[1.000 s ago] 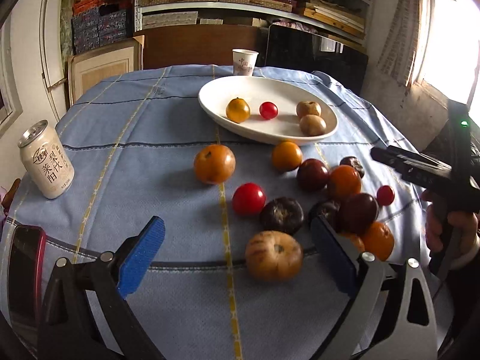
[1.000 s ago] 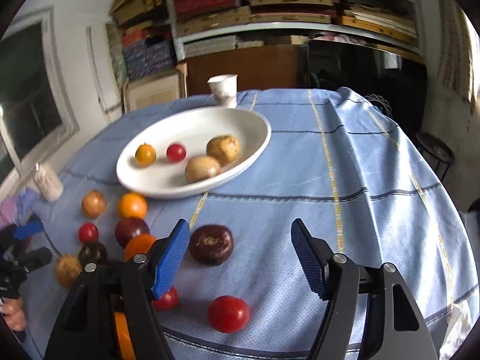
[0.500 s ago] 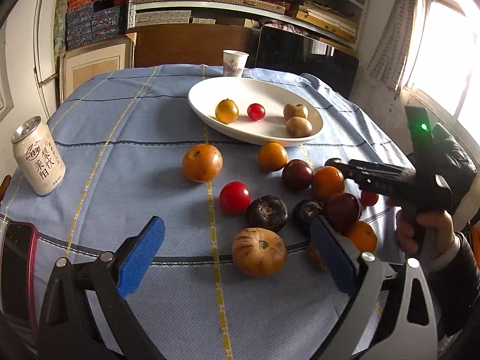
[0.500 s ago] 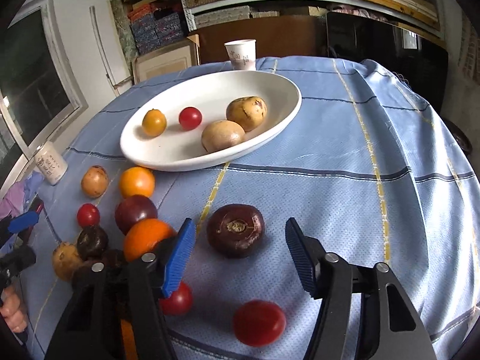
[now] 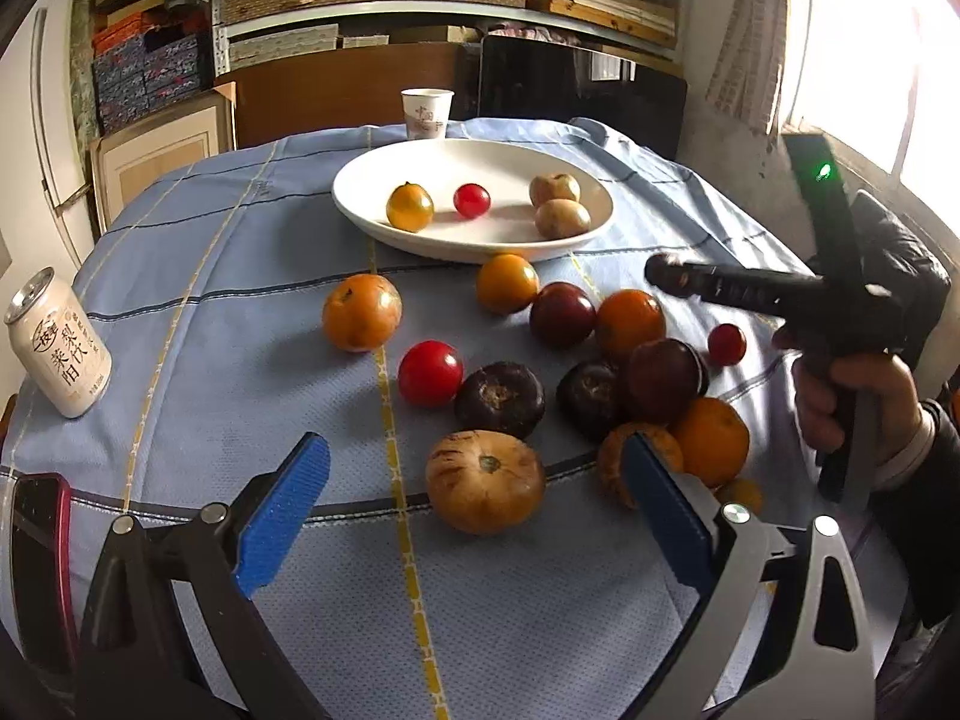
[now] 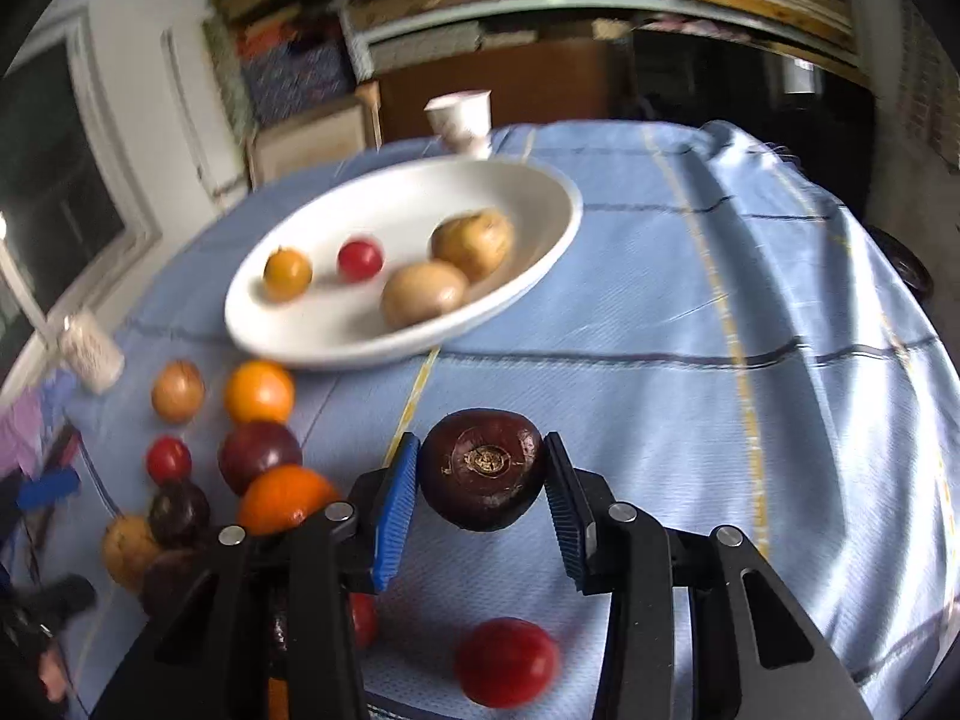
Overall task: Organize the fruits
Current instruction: 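Grasp the dark purple tomato with the right tool while the left tool grasps a striped brown fruit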
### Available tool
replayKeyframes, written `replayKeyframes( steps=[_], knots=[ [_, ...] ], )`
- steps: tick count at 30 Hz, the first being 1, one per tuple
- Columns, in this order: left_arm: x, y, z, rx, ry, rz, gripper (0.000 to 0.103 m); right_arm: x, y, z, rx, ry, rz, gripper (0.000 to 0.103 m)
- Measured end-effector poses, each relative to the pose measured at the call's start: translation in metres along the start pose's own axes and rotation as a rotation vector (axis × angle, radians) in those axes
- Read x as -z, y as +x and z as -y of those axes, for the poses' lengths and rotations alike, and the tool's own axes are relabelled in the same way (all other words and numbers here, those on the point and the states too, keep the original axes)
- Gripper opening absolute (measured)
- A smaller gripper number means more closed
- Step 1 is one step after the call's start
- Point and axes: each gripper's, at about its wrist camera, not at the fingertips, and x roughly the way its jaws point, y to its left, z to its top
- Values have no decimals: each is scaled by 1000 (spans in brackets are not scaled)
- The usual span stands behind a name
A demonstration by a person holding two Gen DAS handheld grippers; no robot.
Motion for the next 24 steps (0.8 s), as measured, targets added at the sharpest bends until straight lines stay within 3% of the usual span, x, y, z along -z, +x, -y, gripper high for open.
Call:
replayKeyframes(
  steps=[2,7,12,19,24],
  knots=[
    [0,2,1,-16,9,-1,93,-1,-4,2,15,7,21,42],
    [2,10,-3,0,1,-41,70,-3,-9,-1,22,-10,47,42],
    [3,14,-2,0,2,-59,70,-4,-10,-1,22,-14,44,42],
    [4,23,-2,11,8,-100,57,-5,-11,2,20,-1,37,42],
    [5,27,-2,12,4,-115,57,-5,-9,1,15,-4,30,42]
  ],
)
